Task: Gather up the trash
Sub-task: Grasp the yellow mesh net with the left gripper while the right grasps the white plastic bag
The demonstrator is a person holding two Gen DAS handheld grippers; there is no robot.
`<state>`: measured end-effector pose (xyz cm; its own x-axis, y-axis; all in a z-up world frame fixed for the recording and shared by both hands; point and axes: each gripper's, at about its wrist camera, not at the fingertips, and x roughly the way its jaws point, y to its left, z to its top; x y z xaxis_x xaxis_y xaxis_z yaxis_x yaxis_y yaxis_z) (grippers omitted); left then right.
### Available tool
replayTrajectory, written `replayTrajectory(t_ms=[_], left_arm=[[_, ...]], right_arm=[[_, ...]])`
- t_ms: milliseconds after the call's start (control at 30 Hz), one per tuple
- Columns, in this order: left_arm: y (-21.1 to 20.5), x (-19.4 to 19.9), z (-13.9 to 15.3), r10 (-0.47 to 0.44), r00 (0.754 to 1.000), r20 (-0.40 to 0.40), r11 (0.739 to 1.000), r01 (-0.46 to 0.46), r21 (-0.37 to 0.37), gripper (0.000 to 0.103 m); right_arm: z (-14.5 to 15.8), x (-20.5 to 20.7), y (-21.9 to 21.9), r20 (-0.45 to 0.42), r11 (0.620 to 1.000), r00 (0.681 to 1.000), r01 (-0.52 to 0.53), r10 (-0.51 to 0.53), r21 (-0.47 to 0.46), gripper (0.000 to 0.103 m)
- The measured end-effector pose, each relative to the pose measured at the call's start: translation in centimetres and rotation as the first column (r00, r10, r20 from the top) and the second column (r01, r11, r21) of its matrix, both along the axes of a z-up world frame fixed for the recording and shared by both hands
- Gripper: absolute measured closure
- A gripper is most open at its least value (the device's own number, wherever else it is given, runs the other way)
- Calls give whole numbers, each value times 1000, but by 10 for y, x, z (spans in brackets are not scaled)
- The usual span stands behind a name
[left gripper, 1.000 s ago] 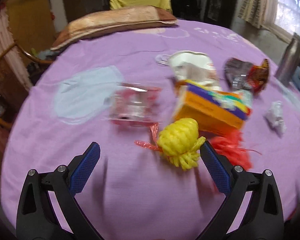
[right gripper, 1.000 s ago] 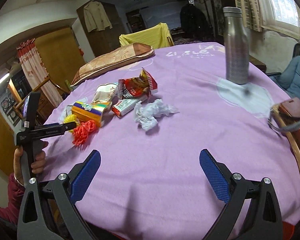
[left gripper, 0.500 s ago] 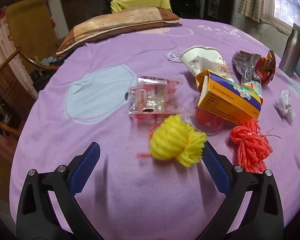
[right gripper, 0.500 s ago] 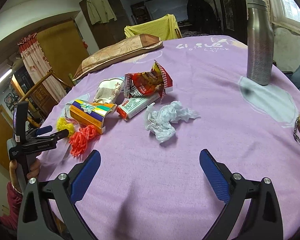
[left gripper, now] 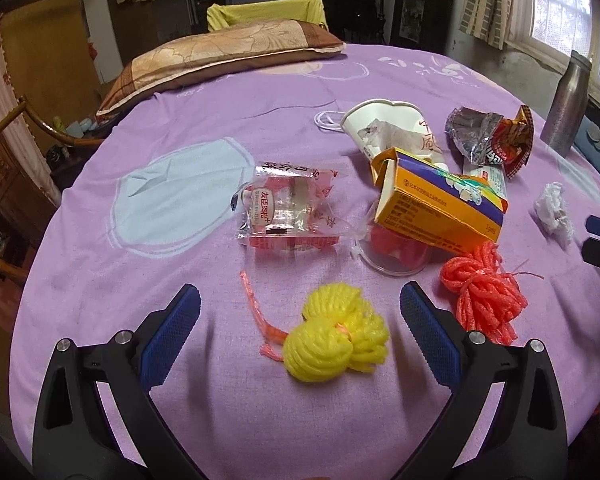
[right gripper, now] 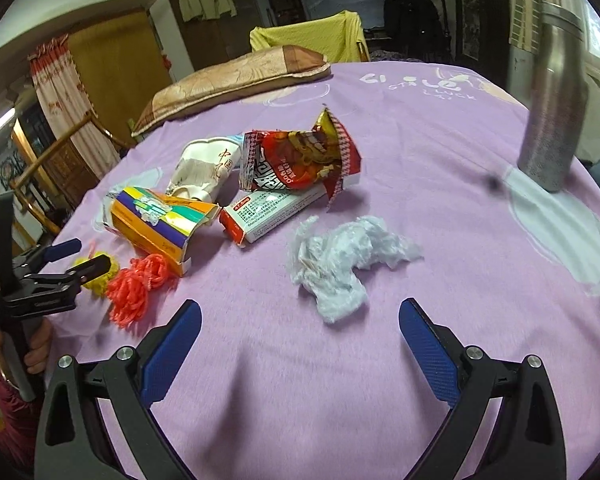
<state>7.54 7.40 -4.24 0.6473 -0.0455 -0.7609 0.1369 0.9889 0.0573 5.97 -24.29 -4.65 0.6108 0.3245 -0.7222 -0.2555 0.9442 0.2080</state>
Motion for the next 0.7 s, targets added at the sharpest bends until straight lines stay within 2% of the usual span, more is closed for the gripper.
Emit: replayTrajectory(t_ms=[267,300,333,367,400,433,567,700], left_arm=[[1,-2,2,-24,1000,7,999,25,-43,7],[2,-3,3,-24,1000,12,998,24,-52,7],[3,-3,3,-27,1000,13,998,28,-60,8],[3,-3,4,-31,999,13,997,32,-67,10],[3,-3,3,-40,999,9,996,40,-76,14],[3,-2,3,-50,999,1,995,50,-82,20],[-3,-1,-3,-99,994,-47,992,95,-81,36],[-2,-7,-3,-97,994,-58,992,92,-85,38]], right_arm=[[-9,36,12,-32,999,999,15,-17,-51,6],[-11,39,11,-46,999,999,13,-14,-36,14],[-12,42,8,-56,1000,998,8,-9,-10,33],[-12,42,7,-57,1000,998,4,-5,-7,46],[-12,42,8,-54,1000,999,2,-3,-13,76],[-12,40,7,-47,1000,999,-2,1,-7,83],[-1,22,6,35,1000,999,10,-9,-20,85],[13,6,0,78,1000,997,2,-1,-3,85]])
